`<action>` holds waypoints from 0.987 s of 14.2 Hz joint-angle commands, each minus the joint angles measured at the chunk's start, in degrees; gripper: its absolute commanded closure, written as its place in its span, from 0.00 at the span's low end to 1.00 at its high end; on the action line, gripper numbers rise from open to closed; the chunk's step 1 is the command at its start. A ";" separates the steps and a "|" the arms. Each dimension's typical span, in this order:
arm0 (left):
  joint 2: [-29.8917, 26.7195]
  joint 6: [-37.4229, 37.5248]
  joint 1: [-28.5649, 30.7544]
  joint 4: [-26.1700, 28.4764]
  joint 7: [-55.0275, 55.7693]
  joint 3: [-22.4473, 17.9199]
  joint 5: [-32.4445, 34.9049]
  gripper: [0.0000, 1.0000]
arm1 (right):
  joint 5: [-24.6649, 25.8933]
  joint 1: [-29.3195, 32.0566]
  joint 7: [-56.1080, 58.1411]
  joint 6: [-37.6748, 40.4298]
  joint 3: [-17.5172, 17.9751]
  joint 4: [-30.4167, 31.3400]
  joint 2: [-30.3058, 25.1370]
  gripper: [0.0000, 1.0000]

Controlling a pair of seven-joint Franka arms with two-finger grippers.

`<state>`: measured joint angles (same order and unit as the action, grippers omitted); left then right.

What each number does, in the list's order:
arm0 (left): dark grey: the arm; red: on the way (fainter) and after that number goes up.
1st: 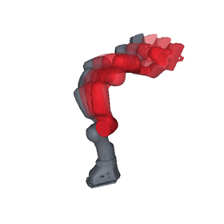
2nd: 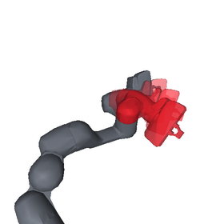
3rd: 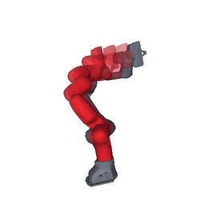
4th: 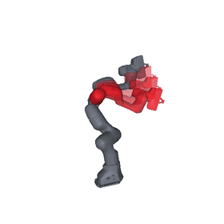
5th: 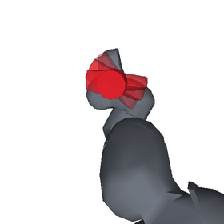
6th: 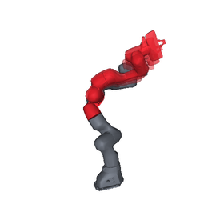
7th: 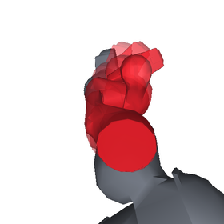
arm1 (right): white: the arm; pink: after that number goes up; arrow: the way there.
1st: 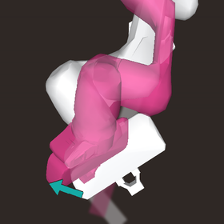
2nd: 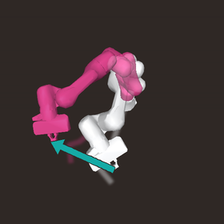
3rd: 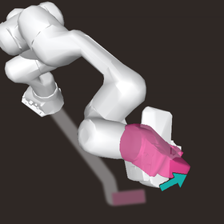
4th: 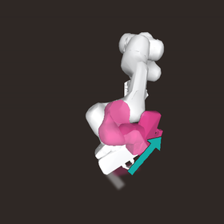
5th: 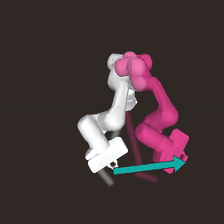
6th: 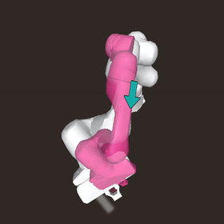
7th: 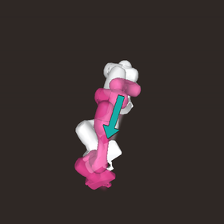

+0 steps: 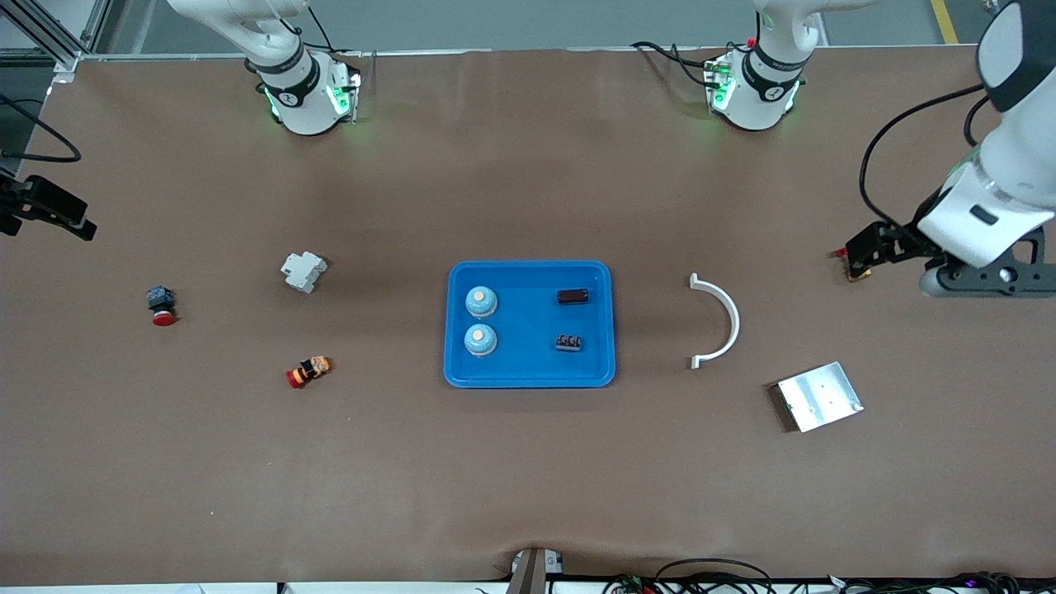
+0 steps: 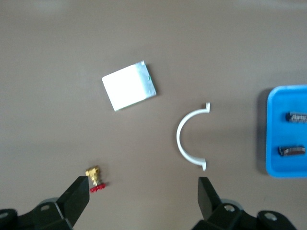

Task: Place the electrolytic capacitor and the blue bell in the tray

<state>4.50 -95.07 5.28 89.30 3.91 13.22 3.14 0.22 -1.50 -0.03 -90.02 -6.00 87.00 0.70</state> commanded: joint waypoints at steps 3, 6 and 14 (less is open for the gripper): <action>-4.77 4.19 1.05 3.07 -4.26 -0.39 -4.45 0.00 | 0.39 -0.26 -1.20 0.46 0.11 -0.60 0.18 0.00; -5.47 4.72 0.70 2.98 -3.65 -0.48 -5.95 0.00 | 0.31 -0.17 -1.20 0.46 0.11 -0.60 0.18 0.00; -5.38 0.94 0.44 2.28 -2.94 -0.48 -5.52 0.00 | 0.22 0.00 -1.29 0.64 0.02 -0.52 0.27 0.00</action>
<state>0.26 -92.86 5.83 90.88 1.03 13.02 -1.87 0.22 -1.51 -0.45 -89.97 -5.98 87.00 0.72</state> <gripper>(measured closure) 0.000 0.000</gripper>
